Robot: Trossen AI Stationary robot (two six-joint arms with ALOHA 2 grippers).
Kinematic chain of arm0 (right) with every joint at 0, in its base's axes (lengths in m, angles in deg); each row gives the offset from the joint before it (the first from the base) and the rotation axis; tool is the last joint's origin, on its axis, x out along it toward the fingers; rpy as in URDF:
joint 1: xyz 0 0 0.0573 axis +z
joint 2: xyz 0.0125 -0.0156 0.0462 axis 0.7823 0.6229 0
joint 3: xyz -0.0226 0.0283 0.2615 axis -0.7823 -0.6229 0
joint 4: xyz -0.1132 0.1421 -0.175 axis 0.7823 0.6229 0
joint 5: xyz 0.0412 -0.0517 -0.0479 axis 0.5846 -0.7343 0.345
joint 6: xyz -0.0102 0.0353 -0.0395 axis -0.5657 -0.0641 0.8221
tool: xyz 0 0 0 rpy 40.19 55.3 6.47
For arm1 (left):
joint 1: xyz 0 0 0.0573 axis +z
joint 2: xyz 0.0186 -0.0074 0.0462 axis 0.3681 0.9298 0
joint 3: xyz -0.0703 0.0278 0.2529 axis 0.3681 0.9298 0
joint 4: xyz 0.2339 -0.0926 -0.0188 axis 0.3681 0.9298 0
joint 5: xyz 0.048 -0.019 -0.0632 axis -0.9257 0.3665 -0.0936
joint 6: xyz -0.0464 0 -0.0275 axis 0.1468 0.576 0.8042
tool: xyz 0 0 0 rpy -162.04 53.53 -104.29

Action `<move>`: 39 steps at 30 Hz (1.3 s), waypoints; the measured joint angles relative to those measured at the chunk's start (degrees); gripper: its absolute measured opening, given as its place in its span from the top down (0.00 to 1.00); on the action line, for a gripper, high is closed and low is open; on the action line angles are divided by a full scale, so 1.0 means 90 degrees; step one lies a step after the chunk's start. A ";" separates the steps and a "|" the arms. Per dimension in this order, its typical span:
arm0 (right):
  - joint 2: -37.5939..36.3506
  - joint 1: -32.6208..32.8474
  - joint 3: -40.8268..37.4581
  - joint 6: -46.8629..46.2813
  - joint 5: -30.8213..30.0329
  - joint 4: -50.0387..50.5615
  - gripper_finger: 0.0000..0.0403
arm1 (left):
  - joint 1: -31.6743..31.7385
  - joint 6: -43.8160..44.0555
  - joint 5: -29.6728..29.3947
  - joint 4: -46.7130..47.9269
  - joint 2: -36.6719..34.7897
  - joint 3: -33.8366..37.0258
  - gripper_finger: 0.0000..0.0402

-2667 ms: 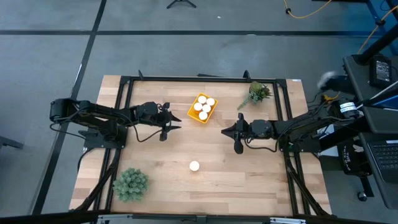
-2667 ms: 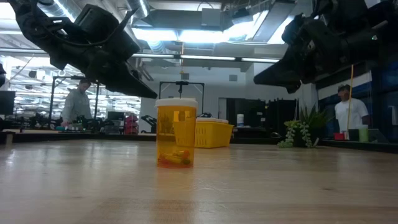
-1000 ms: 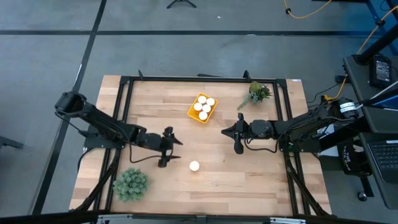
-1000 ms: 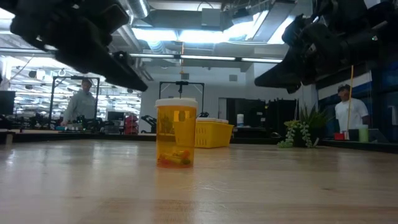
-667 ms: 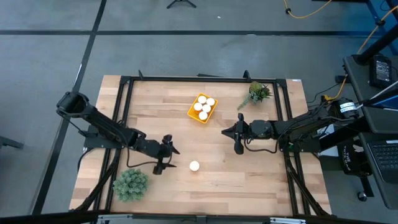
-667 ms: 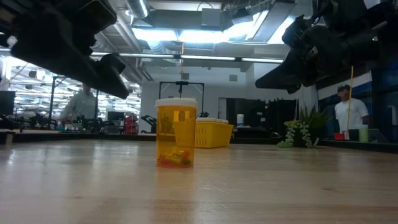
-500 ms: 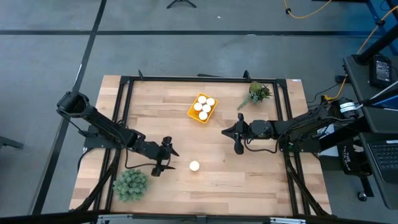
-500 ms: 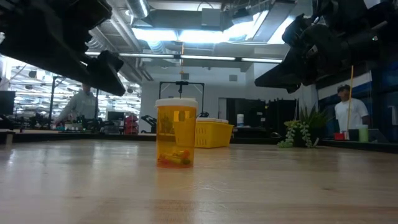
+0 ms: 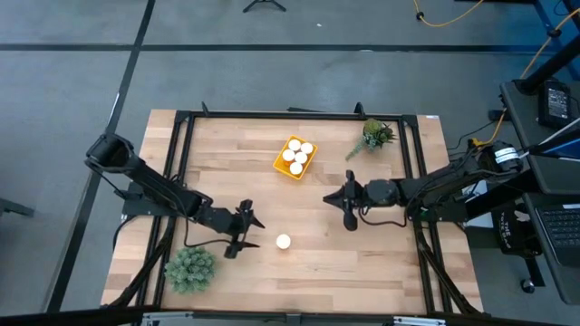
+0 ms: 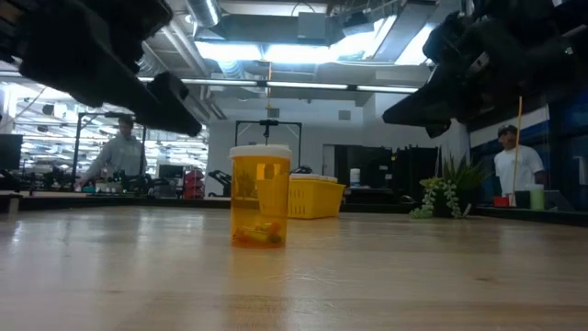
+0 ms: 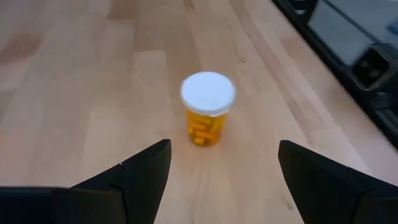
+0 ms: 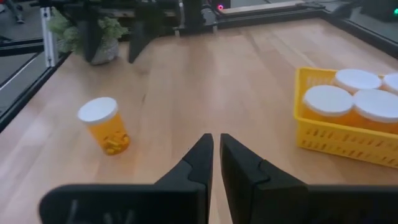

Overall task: Pick and place pill bottles into a basket
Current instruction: Put the pill bottle into the bin

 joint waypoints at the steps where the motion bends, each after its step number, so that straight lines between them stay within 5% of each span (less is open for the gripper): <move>1: 0.0000 0.0036 0.0000 0.0006 -0.0011 -0.0013 0.91 | 0.0000 0.0016 -0.0102 -0.0102 0.0088 0.0002 0.27; 22: 0.0000 0.0119 0.0000 0.0167 -0.0036 -0.0052 0.91 | -0.0035 0.0328 -0.0521 -0.0225 0.2145 -0.1302 0.27; 39: 0.0000 0.0119 0.0000 0.0163 -0.0032 -0.0096 0.91 | 0.0192 0.0425 -0.0476 -0.0282 0.2235 -0.1537 0.27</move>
